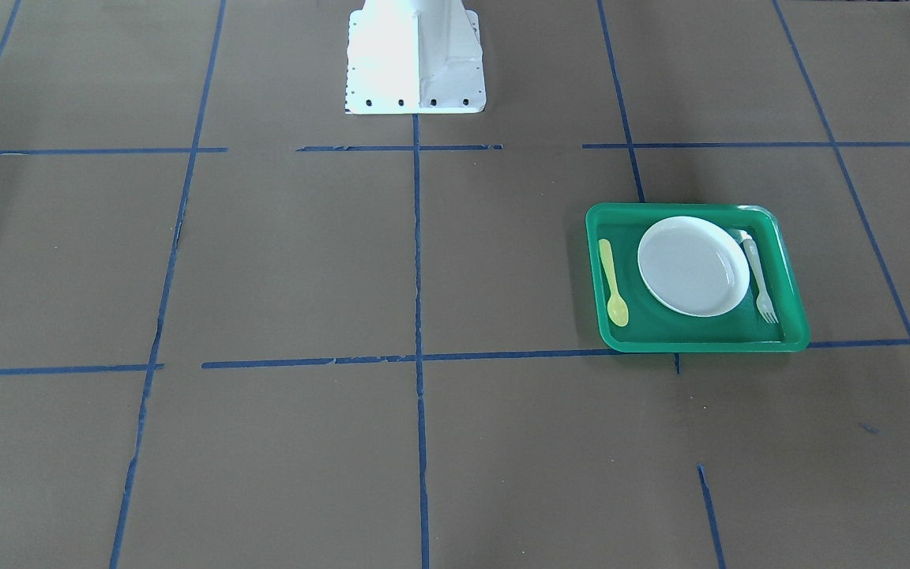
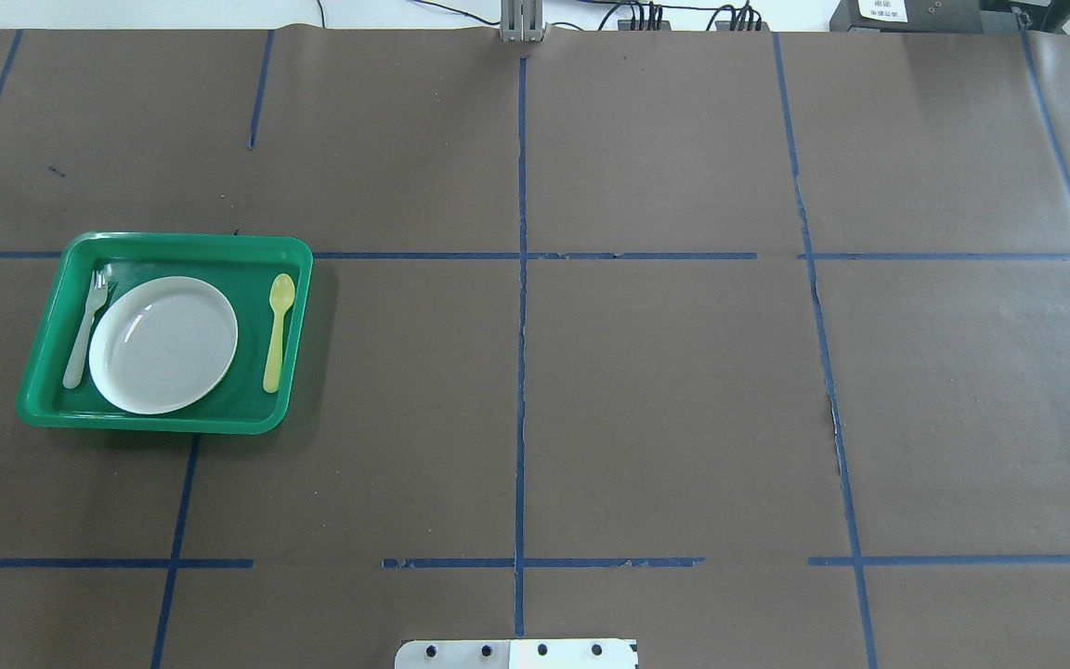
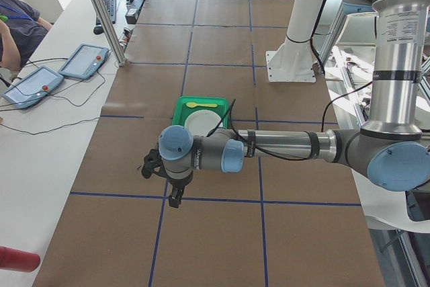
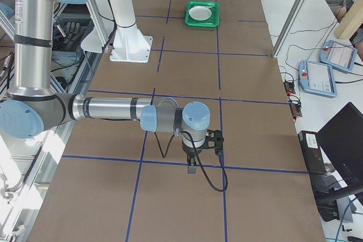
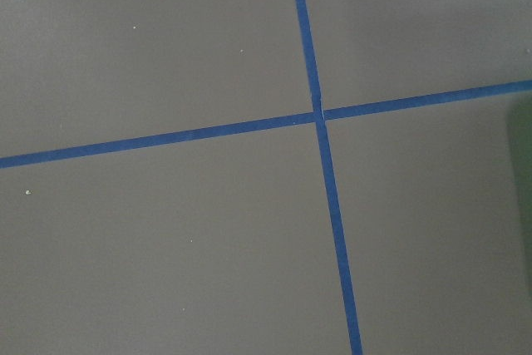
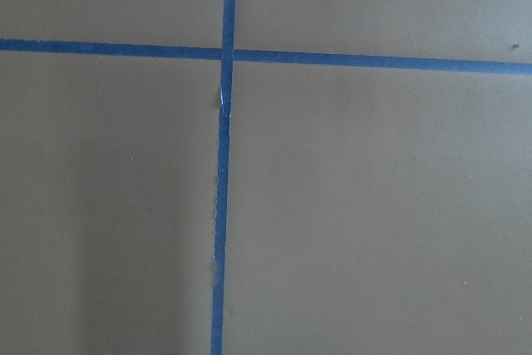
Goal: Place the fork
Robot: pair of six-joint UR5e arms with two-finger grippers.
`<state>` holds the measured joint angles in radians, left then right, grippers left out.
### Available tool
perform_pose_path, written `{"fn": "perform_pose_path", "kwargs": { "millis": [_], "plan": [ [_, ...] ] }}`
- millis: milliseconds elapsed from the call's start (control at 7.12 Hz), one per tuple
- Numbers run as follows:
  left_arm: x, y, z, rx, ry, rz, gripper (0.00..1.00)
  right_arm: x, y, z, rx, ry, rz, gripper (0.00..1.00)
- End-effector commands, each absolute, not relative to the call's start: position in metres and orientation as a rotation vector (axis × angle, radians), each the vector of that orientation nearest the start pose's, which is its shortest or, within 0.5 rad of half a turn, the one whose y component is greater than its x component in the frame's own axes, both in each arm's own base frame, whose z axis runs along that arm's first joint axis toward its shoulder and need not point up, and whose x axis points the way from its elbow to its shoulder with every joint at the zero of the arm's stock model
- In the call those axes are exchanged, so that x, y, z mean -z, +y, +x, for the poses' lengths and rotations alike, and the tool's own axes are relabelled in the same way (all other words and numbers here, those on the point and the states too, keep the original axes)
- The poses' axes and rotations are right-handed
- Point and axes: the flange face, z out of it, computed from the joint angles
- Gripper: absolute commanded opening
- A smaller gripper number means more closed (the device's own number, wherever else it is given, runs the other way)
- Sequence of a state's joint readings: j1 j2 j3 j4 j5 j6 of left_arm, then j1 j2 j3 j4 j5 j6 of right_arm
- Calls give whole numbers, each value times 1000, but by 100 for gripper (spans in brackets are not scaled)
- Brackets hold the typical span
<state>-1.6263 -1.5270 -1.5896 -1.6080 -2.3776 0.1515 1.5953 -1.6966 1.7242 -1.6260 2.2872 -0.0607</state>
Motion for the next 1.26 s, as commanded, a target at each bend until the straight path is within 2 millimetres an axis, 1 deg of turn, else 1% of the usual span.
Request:
{"fn": "perform_pose_path", "kwargs": {
  "millis": [0,281,1123],
  "plan": [
    [-667,-467,-88,-88,800,84,100,-651,-435,79,24,-717,4,100],
    [-669,-468,-88,-87,800,79,100,-651,-435,79,24,-717,4,100],
    [-663,-469,-88,-91,797,92,100,-651,-435,79,25,-717,4,100]
  ]
}}
